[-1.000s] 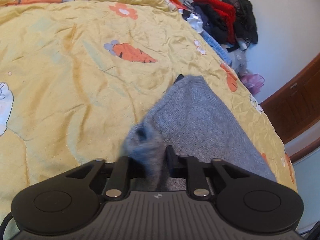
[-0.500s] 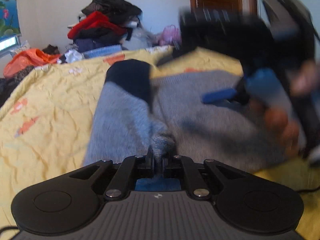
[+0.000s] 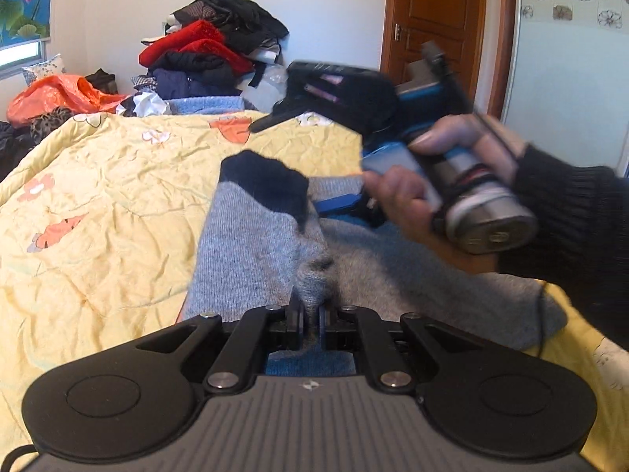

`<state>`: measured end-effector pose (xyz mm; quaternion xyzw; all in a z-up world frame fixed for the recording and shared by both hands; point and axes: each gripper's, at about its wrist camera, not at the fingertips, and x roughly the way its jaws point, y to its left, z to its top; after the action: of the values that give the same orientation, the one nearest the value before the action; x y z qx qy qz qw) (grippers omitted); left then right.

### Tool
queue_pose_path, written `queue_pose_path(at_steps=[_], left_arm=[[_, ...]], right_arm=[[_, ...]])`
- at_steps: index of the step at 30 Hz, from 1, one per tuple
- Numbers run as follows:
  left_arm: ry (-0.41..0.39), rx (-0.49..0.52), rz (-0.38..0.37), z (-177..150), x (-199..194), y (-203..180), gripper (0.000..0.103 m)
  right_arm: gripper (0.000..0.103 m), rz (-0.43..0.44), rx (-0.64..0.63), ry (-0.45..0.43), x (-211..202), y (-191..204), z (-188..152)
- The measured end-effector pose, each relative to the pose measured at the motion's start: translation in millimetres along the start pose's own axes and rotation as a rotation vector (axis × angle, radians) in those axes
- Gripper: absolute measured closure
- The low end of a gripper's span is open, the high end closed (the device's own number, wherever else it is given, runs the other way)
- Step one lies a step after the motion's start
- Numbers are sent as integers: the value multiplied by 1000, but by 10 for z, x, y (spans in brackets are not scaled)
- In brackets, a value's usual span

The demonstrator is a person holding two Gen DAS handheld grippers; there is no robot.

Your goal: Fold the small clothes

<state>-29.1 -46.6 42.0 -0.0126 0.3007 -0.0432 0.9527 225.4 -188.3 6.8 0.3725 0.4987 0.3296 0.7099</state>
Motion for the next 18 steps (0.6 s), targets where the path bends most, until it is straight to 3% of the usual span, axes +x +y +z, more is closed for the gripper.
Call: queue_pose_path(at_steps=[1,3,4,9,13,18], left_arm=[[-1,4,-5,4,-12,-11,97],[0,21,-2,-20,-40,-59,97],[3,29,2,-26,-36,-77,97],[5,55,-26,30,-31,-211,97],[-25,110,-106,128,-76,-517,97],[-20,169,-226,146,8,-974,97]], right_arm=[[7,-19,-18,1,21,24,18],[51,-77,-93,26,101,87,11],[82,-107,-120,55,157,93,2],[87,-111,-217,6,-53,129,-16],[88,-67,-278,-40,-624,162,160],[88,-122,-316,-94,-1339,-20,355]])
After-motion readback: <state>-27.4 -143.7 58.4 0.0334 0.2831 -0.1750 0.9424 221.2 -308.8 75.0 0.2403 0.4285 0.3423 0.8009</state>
